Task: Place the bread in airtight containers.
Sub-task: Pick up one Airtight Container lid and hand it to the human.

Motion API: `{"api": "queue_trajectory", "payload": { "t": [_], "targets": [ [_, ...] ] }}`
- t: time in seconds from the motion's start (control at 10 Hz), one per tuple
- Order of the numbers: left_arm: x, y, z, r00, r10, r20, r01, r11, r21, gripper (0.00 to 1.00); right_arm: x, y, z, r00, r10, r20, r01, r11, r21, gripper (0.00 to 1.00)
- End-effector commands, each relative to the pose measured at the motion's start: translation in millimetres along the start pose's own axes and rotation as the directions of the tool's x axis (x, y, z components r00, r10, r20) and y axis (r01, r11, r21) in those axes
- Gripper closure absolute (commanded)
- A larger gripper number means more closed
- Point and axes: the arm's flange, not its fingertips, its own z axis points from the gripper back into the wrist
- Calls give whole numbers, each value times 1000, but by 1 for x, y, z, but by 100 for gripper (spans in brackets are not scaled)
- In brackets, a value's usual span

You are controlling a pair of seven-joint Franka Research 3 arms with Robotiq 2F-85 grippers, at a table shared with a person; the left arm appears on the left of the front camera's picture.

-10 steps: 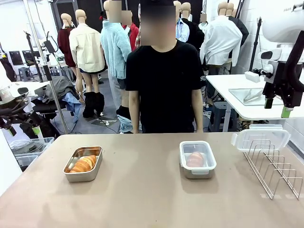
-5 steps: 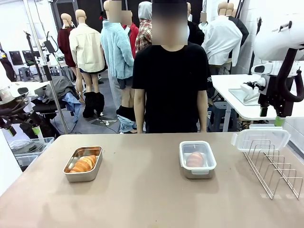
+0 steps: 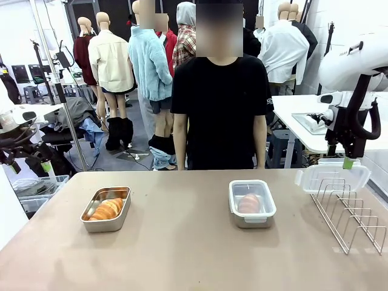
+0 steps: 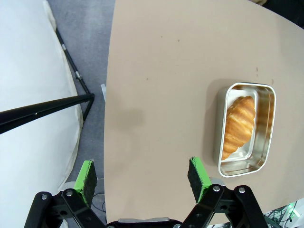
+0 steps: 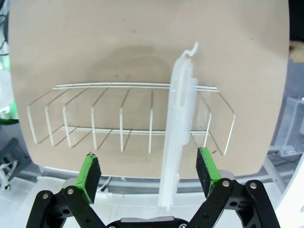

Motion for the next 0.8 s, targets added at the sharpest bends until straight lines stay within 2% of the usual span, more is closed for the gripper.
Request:
{"api": "queue_trajectory", "payload": {
  "t": [0.0,0.1,0.6,0.7],
  "targets": [
    [-2,2,0,1000,3,9,-3,1000,0,0,4,-8,-16,999,-45,-9,45,999,-26,0],
    [-2,2,0,1000,3,9,-3,1000,0,0,7,-14,-22,997,-67,-35,67,998,-18,0],
    [-2,2,0,1000,3,9,-3,1000,0,0,10,-33,-42,998,-61,-2,61,998,1,0],
    [-2,2,0,1000,3,9,-3,1000,0,0,10,-33,-42,997,-73,-8,73,997,-2,14]
  ]
}}
